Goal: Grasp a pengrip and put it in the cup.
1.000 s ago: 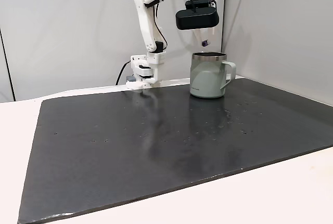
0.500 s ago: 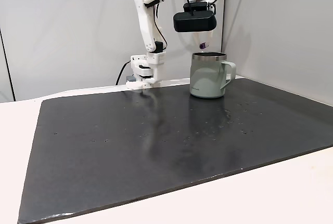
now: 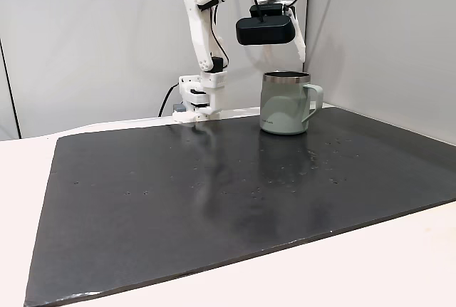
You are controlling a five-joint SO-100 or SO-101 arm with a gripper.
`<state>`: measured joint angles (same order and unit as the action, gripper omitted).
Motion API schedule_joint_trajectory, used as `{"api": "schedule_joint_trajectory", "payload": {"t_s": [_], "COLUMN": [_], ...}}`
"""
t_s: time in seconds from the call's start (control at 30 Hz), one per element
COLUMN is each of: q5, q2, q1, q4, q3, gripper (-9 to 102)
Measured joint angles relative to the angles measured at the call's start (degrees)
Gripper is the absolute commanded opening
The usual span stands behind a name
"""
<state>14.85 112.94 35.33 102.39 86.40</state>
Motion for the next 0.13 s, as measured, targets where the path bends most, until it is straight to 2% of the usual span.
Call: {"api": "schedule_joint_trajectory", "payload": {"t_s": [0.13], "q5": [0.00], "q2": [0.00], "q1": [-0.09], "q4": [0.00], "q3": [0.00], "gripper": [26]}}
